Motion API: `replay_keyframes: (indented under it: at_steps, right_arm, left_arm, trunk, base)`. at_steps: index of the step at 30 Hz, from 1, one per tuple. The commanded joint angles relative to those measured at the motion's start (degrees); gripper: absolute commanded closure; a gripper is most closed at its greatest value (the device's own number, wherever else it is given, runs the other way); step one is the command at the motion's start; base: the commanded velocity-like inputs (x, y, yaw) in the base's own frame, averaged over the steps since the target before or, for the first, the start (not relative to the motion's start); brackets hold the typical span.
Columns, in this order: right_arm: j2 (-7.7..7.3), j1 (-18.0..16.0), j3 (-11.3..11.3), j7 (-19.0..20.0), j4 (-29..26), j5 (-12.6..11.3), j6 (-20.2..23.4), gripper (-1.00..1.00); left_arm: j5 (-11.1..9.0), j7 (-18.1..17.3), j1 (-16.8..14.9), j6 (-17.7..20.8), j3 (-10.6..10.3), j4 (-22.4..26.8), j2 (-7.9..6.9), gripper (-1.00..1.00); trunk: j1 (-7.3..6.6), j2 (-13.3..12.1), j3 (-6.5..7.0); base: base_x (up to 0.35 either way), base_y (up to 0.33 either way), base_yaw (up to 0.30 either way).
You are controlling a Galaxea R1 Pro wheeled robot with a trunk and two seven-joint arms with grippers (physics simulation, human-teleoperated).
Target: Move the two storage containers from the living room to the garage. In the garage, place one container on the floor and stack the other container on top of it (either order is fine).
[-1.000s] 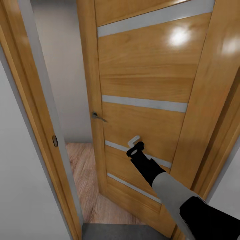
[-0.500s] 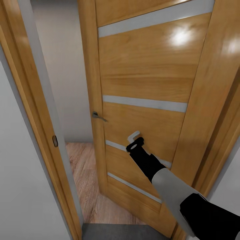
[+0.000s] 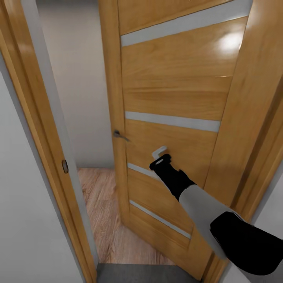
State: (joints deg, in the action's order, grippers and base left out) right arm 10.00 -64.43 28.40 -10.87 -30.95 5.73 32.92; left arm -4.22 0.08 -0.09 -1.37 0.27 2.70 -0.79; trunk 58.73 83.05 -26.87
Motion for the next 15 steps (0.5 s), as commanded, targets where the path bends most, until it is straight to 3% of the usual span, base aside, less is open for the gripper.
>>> replay_keyframes:
  at_steps: [1,4,15]
  right_arm:
    - [0.0,-0.36,0.08,-0.1,0.6,0.62,0.44,-1.0]
    - [0.0,-1.53,0.08,-0.8,2.56,-0.82,-0.32,-1.0]
    - [0.0,-1.8,-0.01,-2.51,2.14,-1.07,0.07,-1.0]
  left_arm:
    - [-0.44,0.01,0.0,-0.12,-0.01,0.03,0.0,-1.0]
    - [-0.44,0.01,0.0,-0.12,-0.01,0.03,0.0,-1.0]
    - [-0.45,0.01,0.0,-0.12,-0.01,0.03,0.0,-1.0]
  trunk:
    - [0.0,0.02,-0.06]
    - [0.0,0.02,-0.06]
    - [0.0,0.02,-0.06]
  base:
    - [0.0,0.0,0.0]
    - [0.0,0.0,0.0]
    - [0.0,0.0,0.0]
